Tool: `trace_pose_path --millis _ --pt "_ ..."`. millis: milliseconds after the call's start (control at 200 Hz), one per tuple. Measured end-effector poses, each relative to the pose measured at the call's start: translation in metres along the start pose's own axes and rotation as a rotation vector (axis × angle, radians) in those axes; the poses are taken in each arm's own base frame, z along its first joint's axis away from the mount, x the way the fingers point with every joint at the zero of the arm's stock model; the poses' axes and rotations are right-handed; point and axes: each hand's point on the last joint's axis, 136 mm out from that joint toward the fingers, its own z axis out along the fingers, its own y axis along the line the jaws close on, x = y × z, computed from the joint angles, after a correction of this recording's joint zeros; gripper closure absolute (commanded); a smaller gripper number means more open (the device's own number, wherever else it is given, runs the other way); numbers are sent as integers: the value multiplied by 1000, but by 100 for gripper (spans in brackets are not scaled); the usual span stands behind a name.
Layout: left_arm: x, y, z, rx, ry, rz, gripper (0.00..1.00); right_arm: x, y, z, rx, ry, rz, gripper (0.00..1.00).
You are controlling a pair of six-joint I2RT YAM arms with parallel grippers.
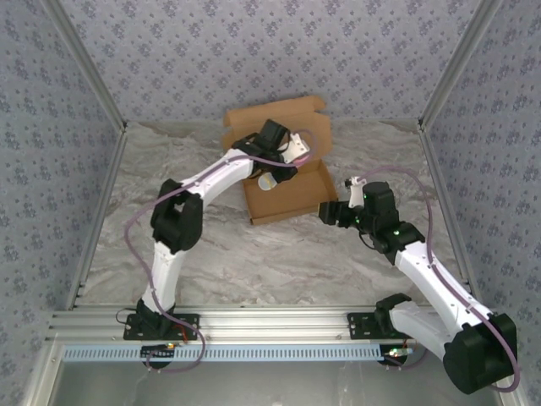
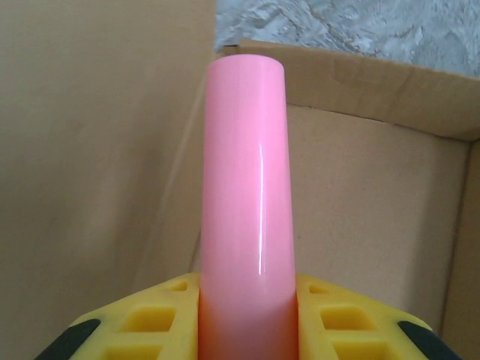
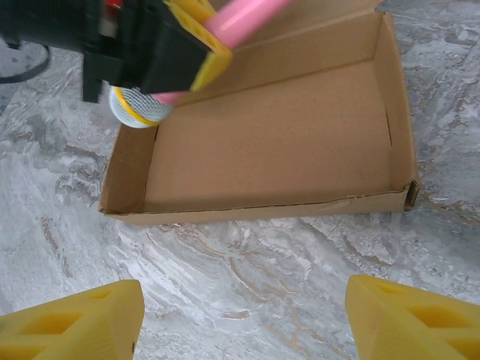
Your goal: Fold the paper box
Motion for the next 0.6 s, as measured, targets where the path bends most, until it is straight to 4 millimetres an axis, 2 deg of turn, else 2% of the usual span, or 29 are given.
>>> trace_pose_path --millis 150,290,415,605 --pt "8 -16 25 37 91 45 77 3 -5 1 22 7 6 26" --pt "21 -16 41 38 160 55 76 8 -8 2 30 19 9 26" --pt "34 -13 49 29 208 55 74 12 -10 3 32 27 11 26" --pt "42 -12 55 23 240 62 73 16 -12 4 37 36 18 26"
